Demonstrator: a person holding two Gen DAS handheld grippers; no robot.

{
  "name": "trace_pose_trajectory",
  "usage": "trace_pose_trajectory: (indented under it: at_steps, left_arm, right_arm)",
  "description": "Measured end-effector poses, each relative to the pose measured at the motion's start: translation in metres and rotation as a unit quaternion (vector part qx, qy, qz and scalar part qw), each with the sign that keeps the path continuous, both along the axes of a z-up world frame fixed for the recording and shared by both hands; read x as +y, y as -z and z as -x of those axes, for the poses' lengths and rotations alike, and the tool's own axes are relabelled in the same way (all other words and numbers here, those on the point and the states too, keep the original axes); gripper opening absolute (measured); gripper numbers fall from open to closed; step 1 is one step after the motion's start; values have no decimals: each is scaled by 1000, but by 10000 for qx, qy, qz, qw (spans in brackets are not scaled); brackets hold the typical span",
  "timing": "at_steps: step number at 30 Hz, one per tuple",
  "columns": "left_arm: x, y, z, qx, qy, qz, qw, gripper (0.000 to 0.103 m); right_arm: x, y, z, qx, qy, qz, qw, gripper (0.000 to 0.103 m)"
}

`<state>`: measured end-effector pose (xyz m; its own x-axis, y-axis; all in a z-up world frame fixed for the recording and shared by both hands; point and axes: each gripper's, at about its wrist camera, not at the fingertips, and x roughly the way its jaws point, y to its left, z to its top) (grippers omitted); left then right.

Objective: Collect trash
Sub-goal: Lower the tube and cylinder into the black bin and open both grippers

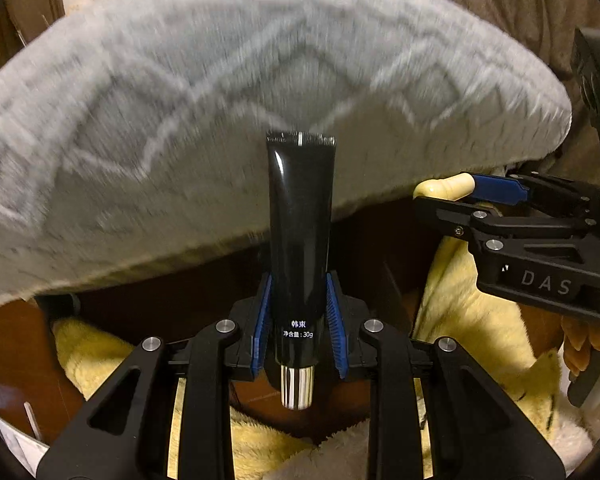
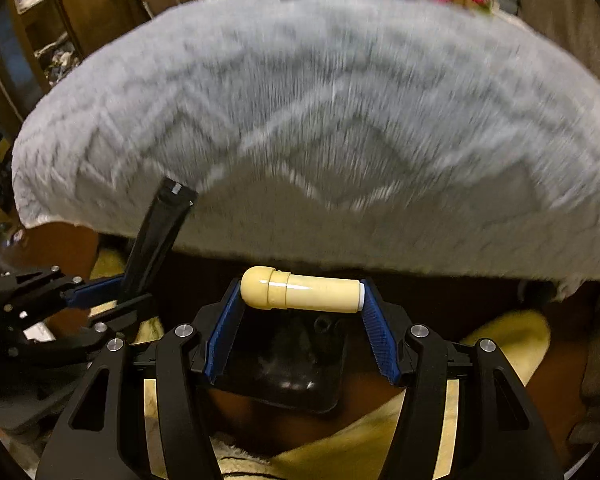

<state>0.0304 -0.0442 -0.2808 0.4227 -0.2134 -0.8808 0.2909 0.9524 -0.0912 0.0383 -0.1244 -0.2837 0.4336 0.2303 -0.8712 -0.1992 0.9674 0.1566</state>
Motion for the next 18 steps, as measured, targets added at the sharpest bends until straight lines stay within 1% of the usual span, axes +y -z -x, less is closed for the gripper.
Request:
trace_pose_trajectory:
  at_steps: [4,9,12,13,14,15,17,18]
  left_arm:
    - [-1,25,-6,277,-33,-9,9996,25]
    - [0,35,-12,427,-33,30,9991,25]
    - [-3,40,-14,476,-56,24,9988,26]
    - [-3,40,-14,463,-61,9,9989,28]
    - [-2,38,-16,447,-68,-20,9990,36]
    - [-2,37,-16,430,-72,-29,9990,39]
    - [-1,32,-15,371,-80,-56,9993,39]
    - [0,29,-15,334,-92,-62,9994,39]
  right_arm:
    - [1,22,-2,326,-3,-68,9994,59]
    - [1,32,-4,452,-9,-142,9989,60]
    - [-1,31,-7,466,-11,-199,9987,60]
    - [0,30,-7,460,-9,-196,9987,60]
    - [0,28,-6,449,-4,-193,9988,60]
    - [0,26,-7,444,4,-193,9988,61]
    - [-2,17,-10,429,31,-205,9989,68]
    - [-4,15,-13,407,48,-215,9989,68]
